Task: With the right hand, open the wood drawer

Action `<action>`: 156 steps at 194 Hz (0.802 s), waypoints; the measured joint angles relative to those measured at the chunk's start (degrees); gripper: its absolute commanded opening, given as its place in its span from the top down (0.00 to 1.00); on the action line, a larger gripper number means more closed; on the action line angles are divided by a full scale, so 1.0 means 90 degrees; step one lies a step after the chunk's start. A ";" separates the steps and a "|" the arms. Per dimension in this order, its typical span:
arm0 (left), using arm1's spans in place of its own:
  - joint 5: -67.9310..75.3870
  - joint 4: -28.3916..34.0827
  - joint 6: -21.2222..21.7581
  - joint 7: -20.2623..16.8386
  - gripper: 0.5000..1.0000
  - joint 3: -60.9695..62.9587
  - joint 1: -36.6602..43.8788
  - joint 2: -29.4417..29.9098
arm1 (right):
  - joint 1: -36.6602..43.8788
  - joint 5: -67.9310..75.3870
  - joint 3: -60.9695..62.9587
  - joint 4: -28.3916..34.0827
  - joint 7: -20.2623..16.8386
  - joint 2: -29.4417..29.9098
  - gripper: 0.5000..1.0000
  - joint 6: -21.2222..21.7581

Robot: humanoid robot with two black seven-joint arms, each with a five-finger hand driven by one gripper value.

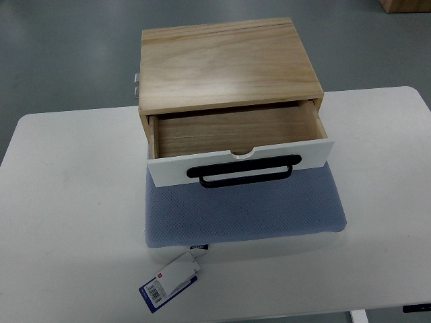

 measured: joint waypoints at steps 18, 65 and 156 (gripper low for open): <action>0.0003 -0.0004 0.0001 0.0000 0.00 0.0000 0.0001 0.0000 | -0.1173 0.0070 0.1442 -0.0494 0.0677 0.0350 0.11 -0.0445; 0.0015 -0.0040 0.0001 0.0001 0.00 0.0009 0.0002 0.0000 | -0.3177 0.0104 0.4332 -0.1925 0.1325 0.1993 0.11 -0.0680; 0.0031 -0.0077 0.0000 0.0000 0.00 0.0020 0.0000 0.0000 | -0.4206 0.0101 0.6165 -0.2573 0.1638 0.3667 0.11 -0.0383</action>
